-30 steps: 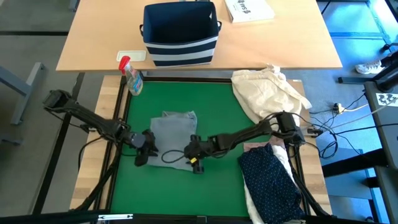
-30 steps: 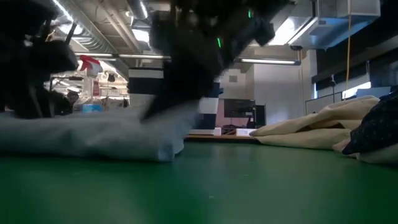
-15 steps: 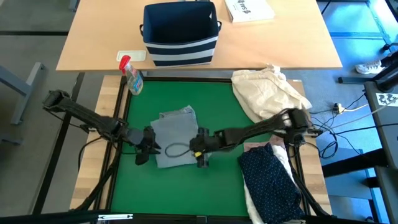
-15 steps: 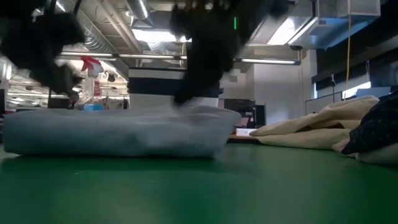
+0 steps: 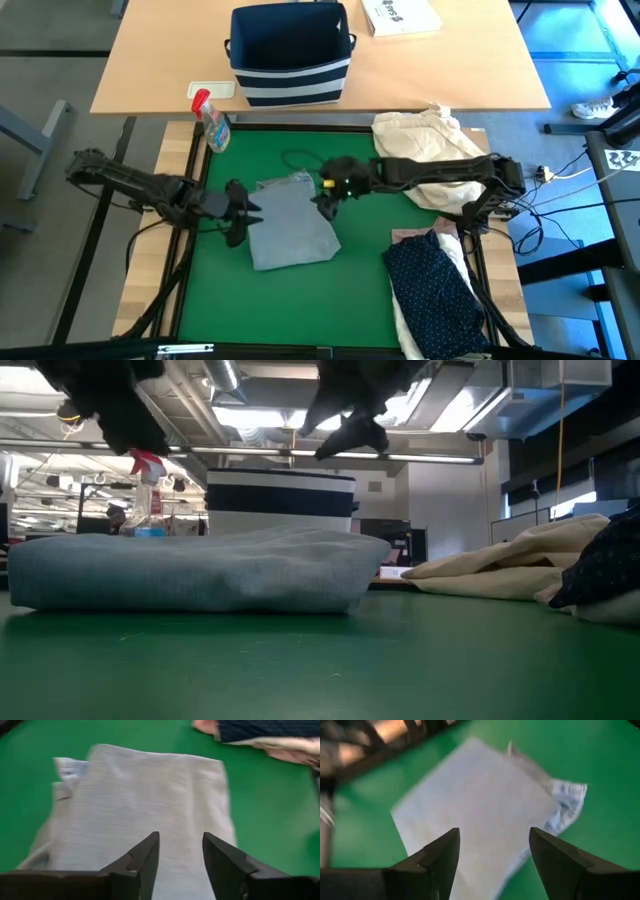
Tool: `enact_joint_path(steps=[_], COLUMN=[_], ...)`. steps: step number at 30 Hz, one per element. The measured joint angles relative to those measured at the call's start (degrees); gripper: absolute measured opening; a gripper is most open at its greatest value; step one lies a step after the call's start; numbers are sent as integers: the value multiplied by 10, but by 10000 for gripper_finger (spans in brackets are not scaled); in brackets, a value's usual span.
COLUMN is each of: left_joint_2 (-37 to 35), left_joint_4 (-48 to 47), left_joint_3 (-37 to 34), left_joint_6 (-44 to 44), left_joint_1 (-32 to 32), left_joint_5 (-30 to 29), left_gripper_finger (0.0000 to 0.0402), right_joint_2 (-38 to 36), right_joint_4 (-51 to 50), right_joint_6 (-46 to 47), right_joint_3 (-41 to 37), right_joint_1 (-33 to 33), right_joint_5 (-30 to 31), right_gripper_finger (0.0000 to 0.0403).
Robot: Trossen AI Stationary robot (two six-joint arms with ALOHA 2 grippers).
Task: Fold laundry
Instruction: Put the blue jeans into the blue laundry bin
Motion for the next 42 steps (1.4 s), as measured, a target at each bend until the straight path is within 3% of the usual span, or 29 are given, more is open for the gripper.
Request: enact_joint_path(steps=[2, 7, 11, 18, 30, 42], left_joint_2=[8, 38, 75, 135, 228, 254], left_joint_4=[0, 6, 16, 31, 114, 294], left_joint_3=[0, 0, 0, 0, -27, -164], left_joint_6=[-1, 10, 23, 25, 83, 83], left_joint_1=[24, 73, 107, 135, 141, 152], left_joint_5=[-3, 14, 15, 19, 1, -3], left_gripper_finger=[161, 205, 220, 222, 222, 222], right_joint_2=[0, 8, 31, 58, 165, 258], right_joint_4=[24, 24, 21, -3, 12, 97], right_joint_6=[45, 118, 154, 159, 106, 125], right_joint_3=[0, 1, -8, -9, -9, -7], right_joint_1=[-10, -54, -86, -115, -112, -114], right_joint_5=[-23, -158, -245, -229, -209, -236], right_gripper_finger=[239, 242, 276, 325, 327, 326])
